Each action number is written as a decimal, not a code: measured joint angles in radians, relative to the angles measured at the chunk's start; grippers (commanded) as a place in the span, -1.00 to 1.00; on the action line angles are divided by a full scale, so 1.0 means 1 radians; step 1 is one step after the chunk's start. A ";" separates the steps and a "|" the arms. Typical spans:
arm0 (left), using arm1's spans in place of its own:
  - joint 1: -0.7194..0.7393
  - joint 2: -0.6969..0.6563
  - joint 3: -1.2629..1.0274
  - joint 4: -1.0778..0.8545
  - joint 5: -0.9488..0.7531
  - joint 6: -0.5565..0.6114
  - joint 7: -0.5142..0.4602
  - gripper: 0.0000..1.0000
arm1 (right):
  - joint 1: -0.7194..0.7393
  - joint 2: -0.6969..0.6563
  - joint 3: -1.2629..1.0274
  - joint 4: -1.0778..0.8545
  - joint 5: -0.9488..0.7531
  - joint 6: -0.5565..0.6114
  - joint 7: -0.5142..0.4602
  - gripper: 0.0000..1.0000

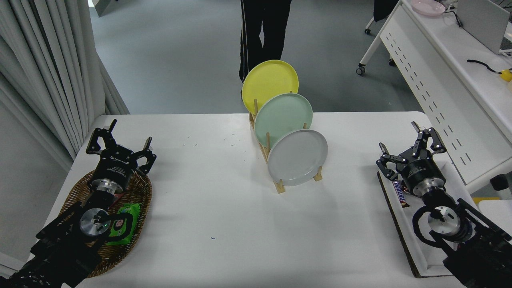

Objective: Place the plate on the table

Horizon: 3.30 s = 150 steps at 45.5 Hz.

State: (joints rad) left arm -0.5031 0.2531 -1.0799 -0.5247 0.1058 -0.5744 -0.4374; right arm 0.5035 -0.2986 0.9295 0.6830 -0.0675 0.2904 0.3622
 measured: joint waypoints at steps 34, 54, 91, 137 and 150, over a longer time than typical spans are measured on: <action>0.000 0.000 0.001 0.000 0.000 0.000 -0.001 1.00 | 0.006 0.032 -0.002 -0.016 0.000 0.008 0.002 1.00; 0.000 0.000 0.000 0.000 0.000 0.001 -0.001 1.00 | 0.015 0.041 0.000 -0.032 0.000 0.007 0.003 1.00; 0.000 0.000 0.001 0.000 0.000 0.001 -0.001 1.00 | 0.051 0.005 -0.100 -0.021 0.012 -0.019 0.001 1.00; 0.000 0.000 0.001 0.000 0.000 0.001 -0.001 1.00 | 0.407 -0.376 -0.788 0.495 0.315 -0.330 -0.127 1.00; 0.000 0.000 0.001 0.000 0.000 0.001 -0.001 1.00 | 0.488 -0.331 -0.825 0.533 0.324 -0.394 -0.284 1.00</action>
State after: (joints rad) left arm -0.5032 0.2531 -1.0791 -0.5247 0.1059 -0.5737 -0.4386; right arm 0.9912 -0.6293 0.1050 1.2161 0.2568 -0.1033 0.0778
